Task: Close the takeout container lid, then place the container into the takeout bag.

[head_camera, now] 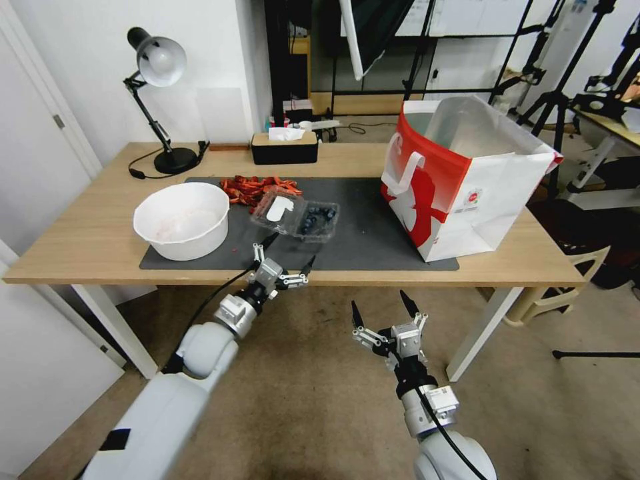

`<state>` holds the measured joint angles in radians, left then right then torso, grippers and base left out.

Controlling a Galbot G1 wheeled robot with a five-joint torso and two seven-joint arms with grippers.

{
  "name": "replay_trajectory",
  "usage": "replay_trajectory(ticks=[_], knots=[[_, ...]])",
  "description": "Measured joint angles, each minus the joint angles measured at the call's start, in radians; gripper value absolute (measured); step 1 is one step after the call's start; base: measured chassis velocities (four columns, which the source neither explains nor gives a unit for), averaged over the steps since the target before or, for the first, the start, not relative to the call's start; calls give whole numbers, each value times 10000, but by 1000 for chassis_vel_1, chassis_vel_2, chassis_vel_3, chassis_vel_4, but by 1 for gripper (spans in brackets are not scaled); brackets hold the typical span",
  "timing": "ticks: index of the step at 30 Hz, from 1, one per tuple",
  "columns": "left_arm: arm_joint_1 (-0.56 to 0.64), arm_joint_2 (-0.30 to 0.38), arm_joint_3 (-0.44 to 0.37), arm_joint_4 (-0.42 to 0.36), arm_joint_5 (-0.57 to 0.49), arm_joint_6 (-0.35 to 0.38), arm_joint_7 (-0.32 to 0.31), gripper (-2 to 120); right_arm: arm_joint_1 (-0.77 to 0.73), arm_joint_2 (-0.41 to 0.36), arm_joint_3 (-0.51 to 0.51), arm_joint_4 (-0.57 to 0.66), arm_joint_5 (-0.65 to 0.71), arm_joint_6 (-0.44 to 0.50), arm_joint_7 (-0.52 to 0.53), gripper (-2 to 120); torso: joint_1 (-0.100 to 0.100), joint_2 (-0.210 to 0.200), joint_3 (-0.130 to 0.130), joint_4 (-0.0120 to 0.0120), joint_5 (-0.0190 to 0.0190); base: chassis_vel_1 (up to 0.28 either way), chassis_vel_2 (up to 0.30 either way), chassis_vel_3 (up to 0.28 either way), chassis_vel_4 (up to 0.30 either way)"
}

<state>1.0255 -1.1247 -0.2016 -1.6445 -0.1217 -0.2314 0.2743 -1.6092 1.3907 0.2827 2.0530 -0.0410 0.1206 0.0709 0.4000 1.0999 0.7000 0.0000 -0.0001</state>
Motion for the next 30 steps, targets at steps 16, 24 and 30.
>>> replay_trajectory(ticks=[16, 24, 30], knots=[[-541, 1220, 380, -644, -3064, 691, 691, 100, -130, 52, 2, 51, -108, 109, -6, 100, 0, 0, 0, -1, 1, 0, 0, 0, 0], [-713, 1313, 771, -756, -4837, 1086, 921, 100, -167, 43, 3, 115, -110, 111, 1, 100, 0, 0, 0, 0, 0, 0, 0, 0, 0], [-1006, 1251, 1120, -622, -5548, 1181, 1043, 100, -178, 28, 36, 176, -105, 93, 19, 100, 0, 0, 0, 0, 1, 0, 0, 0, 0]])
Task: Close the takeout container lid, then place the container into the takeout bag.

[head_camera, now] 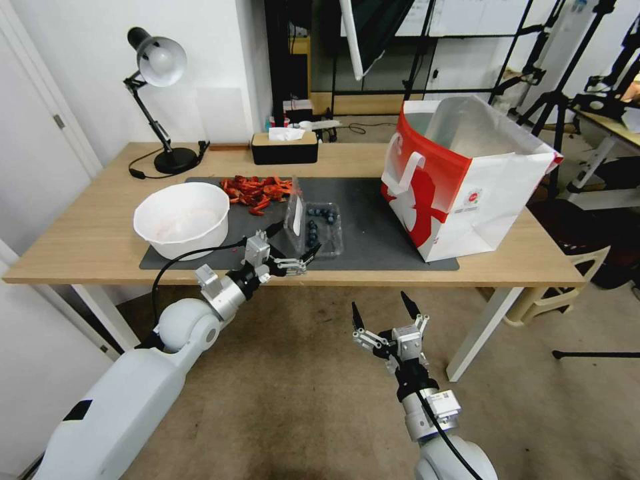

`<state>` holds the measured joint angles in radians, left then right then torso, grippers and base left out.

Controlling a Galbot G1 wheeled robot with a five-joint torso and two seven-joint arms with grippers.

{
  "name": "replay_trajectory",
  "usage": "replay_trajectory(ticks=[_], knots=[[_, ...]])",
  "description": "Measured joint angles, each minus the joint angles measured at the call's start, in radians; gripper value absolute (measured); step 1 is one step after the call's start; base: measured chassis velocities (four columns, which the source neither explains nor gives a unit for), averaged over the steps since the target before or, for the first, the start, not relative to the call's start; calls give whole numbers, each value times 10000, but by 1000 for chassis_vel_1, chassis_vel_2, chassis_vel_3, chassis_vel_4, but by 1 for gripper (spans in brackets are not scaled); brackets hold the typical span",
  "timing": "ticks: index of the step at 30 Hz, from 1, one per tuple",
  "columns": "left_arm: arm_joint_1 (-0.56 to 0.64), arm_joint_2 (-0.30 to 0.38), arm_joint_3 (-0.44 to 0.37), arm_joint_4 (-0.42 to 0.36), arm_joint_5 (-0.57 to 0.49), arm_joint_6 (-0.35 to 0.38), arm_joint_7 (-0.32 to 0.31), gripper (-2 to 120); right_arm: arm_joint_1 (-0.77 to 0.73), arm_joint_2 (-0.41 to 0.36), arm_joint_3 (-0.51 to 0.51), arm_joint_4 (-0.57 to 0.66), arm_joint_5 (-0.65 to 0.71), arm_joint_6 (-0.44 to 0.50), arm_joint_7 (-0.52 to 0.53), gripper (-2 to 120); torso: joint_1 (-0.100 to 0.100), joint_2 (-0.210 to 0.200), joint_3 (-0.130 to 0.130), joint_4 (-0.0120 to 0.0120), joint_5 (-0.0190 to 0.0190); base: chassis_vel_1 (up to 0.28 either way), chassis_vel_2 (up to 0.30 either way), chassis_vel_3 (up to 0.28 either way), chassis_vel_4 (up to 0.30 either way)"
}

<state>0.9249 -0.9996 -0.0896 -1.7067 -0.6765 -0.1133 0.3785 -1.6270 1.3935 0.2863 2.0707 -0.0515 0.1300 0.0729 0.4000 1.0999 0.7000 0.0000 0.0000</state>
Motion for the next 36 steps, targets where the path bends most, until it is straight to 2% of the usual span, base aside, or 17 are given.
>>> replay_trajectory(ticks=[8, 11, 13, 15, 18, 19, 20, 21, 22, 25, 26, 29, 30, 33, 34, 36], knots=[[-405, -252, 498, 149, -760, 146, 5, 100, -53, -11, 22, 39, 36, -16, 15, 100, 0, 1, 0, 0, 1, 0, 0, 0, 0], [-566, -377, 775, 157, -1481, 345, -14, 100, -66, -10, 28, 50, 51, -20, 20, 100, 0, 0, 0, 0, 1, 0, 0, 0, 0], [-593, -395, 824, 157, -1604, 378, -34, 100, -67, -10, 30, 52, 53, -21, 20, 100, 0, 1, 0, 0, 1, 0, 0, 0, 0], [-737, -592, 997, 157, -2376, 579, -273, 100, -89, -13, 36, 70, 59, -26, 27, 100, 0, 0, 0, 1, 1, 0, 0, 0, 0], [-807, -741, 1044, 161, -2777, 710, -507, 100, -105, -12, 39, 81, 63, -27, 30, 100, 0, 1, 0, 0, 2, 0, 0, 0, 0], [-852, -881, 1092, 149, -3125, 862, -808, 100, -119, -13, 41, 87, 68, -29, 33, 100, 0, 2, 0, 0, 1, 0, 0, 0, 0], [-852, -881, 1092, 149, -3125, 862, -808, 100, -119, -13, 41, 87, 68, -29, 33, 100, 0, 2, 0, 0, 1, 0, 0, 0, 0], [-889, -1028, 1165, 66, -3562, 1052, -1253, 100, -137, -21, 45, 105, 77, -31, 36, 100, 0, 2, 0, 0, 2, 0, 0, 0, 0], [-889, -1028, 1165, 66, -3562, 1052, -1253, 100, -137, -21, 45, 105, 77, -31, 36, 100, 0, 2, 0, 0, 2, 0, 0, 0, 0], [-949, -1323, 1232, -168, -4468, 1507, -2246, 100, -168, -29, 45, 140, 86, -34, 39, 100, 0, 2, 0, 0, 0, 0, 0, 0, 0], [-949, -1323, 1232, -168, -4468, 1507, -2246, 100, -168, -29, 45, 140, 86, -34, 39, 100, 0, 2, 0, 0, 0, 0, 0, 0, 0], [-1077, -1659, 1230, -319, -5485, 1957, -3231, 100, -255, -19, 28, 210, 88, -34, 42, 100, 0, 2, 0, -1, 0, 0, 0, 0, 0], [-1077, -1659, 1230, -319, -5485, 1957, -3231, 100, -255, -19, 28, 210, 88, -34, 42, 100, 0, 2, 0, -1, 0, 0, 0, 0, 0], [-1147, -1865, 1210, -418, -6227, 2305, -3939, 100, -322, -33, 22, 269, 102, -31, 42, 100, 0, 2, -1, 0, 1, 0, 0, 0, 0], [-1147, -1865, 1210, -418, -6227, 2305, -3939, 100, -322, -33, 22, 269, 102, -31, 42, 100, 0, 2, -1, 0, 1, 0, 0, 0, 0], [-1155, -1993, 1164, -481, -6624, 2531, -4364, 100, -340, -44, 22, 305, 156, -30, 40, 100, 0, 2, -1, 0, 1, 0, 0, 0, 0]])
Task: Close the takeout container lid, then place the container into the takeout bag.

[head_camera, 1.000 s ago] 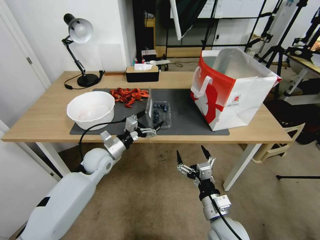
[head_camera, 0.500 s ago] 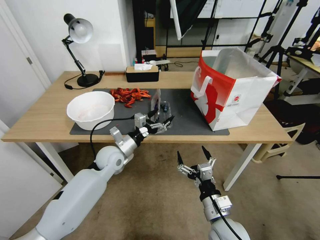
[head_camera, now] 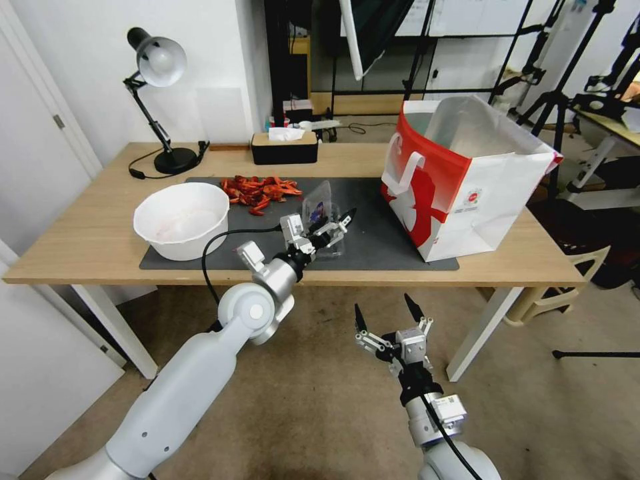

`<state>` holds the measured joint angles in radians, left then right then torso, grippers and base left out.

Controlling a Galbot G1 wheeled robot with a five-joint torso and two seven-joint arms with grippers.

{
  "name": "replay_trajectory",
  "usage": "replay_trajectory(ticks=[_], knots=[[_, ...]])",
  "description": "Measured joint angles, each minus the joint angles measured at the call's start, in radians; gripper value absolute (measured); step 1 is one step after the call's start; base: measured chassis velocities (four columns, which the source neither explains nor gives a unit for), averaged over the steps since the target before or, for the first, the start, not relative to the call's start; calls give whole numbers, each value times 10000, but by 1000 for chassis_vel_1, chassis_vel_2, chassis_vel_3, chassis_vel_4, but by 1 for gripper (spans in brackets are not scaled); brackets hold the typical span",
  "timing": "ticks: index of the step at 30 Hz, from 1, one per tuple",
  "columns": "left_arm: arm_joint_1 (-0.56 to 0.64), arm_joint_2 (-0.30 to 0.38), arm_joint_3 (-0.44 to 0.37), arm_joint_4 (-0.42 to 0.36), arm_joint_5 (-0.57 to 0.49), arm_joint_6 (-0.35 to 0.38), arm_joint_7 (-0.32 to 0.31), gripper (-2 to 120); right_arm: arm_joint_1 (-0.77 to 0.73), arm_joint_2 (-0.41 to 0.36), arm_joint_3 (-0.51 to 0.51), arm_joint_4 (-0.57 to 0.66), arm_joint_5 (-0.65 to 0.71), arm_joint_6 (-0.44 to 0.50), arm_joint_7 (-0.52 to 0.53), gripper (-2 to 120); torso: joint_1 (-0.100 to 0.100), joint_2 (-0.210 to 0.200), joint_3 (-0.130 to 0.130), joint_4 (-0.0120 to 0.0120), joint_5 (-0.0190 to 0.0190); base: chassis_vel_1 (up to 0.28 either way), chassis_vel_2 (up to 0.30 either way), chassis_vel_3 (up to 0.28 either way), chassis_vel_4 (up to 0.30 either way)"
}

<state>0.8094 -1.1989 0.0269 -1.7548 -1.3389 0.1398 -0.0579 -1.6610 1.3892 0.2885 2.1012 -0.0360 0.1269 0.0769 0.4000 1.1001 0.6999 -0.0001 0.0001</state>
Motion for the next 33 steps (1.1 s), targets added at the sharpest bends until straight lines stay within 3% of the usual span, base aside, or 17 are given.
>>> replay_trajectory(ticks=[6, 10, 12, 17, 19, 22, 28, 33], knots=[[7, -94, -35, -48, -115, 282, -671, 92, 99, -53, -19, 148, 241, -152, -15, 100, 0, 0, 0, 0, -1, 0, 0, 0, 0], [41, -61, -58, -91, -85, 379, -927, 79, 314, -104, 0, 261, 550, -353, -39, 100, 0, 0, 0, 1, -1, 0, 0, 0, 0], [67, -41, -62, -69, -48, 436, -1017, 68, 548, -138, 41, 408, 1071, -664, -51, 100, 0, 0, 0, 1, -1, 0, 0, 0, 0], [110, -35, -62, -6, 4, 540, -1097, 54, 912, -213, 124, 622, 2109, -1205, -54, 100, 0, 0, 1, 1, -1, 0, 0, 0, 0], [114, -13, -41, 31, 86, 625, -1206, 42, 1249, -288, 272, 804, 3130, -1639, -54, 100, 0, -1, 0, 0, -1, 0, 0, 0, 0], [113, 12, -29, 47, 109, 674, -1307, 35, 1495, -332, 432, 885, 3853, -1959, -54, 100, 0, -1, 1, 1, -1, 0, 0, 0, 0], [93, 134, -19, 138, 201, 792, -1479, 9, 2673, -677, 961, 870, 7421, -2989, 84, 100, 0, -3, 1, 0, -2, 0, 0, 0, 0], [103, 108, -12, 221, 228, 791, -1472, 0, 3572, -871, 938, 381, 9262, -3288, 395, 100, 1, -3, 2, -1, -2, 0, 0, 0, 0]])
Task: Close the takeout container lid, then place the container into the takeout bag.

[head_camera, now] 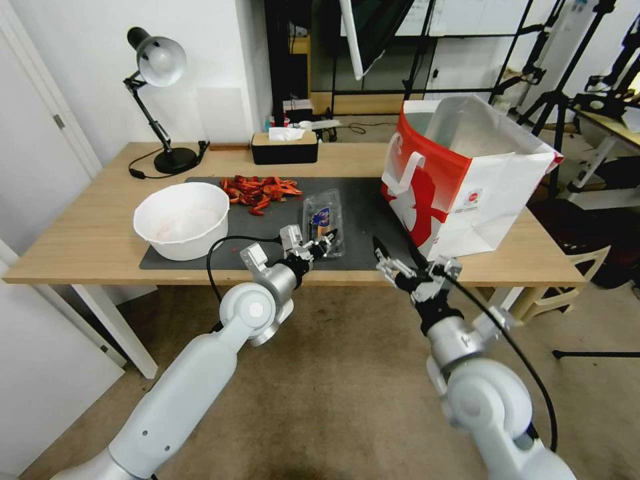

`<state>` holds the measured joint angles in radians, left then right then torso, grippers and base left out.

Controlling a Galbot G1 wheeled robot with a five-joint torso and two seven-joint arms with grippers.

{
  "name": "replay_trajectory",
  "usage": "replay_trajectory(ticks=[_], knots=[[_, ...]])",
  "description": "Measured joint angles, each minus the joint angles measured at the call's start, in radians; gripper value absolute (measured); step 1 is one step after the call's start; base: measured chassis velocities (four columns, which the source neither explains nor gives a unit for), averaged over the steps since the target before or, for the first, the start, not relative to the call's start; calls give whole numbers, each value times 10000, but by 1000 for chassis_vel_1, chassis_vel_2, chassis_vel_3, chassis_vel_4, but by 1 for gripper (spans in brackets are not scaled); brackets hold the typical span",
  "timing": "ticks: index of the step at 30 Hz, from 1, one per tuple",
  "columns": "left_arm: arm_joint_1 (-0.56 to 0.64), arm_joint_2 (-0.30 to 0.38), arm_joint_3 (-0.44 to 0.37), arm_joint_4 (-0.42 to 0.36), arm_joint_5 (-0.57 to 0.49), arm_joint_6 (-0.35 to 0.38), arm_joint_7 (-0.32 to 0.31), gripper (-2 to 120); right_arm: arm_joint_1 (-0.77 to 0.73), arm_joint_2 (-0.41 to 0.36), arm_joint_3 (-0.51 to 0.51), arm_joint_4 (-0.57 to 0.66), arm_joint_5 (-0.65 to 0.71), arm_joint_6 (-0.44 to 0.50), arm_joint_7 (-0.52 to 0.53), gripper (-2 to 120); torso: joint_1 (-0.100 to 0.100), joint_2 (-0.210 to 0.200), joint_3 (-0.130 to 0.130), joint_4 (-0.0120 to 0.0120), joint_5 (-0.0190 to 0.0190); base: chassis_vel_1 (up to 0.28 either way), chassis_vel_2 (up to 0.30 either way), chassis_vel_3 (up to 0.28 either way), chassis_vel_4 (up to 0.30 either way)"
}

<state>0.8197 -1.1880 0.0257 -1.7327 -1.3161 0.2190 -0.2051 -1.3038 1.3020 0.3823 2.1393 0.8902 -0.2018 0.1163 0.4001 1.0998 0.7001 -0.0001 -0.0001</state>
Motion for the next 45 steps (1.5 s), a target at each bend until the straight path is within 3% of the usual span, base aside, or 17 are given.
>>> replay_trajectory(ticks=[3, 12, 26, 34, 45], knots=[[0, -21, 26, 23, 34, -2, 0, 0, 779, -29, -177, -436, 976, -151, 331, 100, 0, 0, 0, 0, 2, 0, 0, 0, 0], [0, 11, 28, 64, 76, -14, 1, 0, 2564, -1, -620, -1594, 1975, -682, 855, 100, 0, 0, 0, 1, 0, 0, 0, 0, 0], [99, 124, -91, 83, 80, -61, 66, 0, 5451, 277, -1364, -4104, 2689, -3627, 2481, 100, 0, 1, 1, 0, 1, 0, 0, 0, 0], [143, 161, -111, 71, 87, -65, 75, 0, 6561, 440, -1797, -4845, 3269, -5031, 3514, 100, 0, 2, -1, 0, 0, 0, 0, 0, 0], [218, 219, -114, -9, 120, -65, 117, 0, 7122, 665, -2347, -5516, 3741, -5367, 4259, 100, -2, 1, 0, 1, 1, 0, 0, 0, 0]])
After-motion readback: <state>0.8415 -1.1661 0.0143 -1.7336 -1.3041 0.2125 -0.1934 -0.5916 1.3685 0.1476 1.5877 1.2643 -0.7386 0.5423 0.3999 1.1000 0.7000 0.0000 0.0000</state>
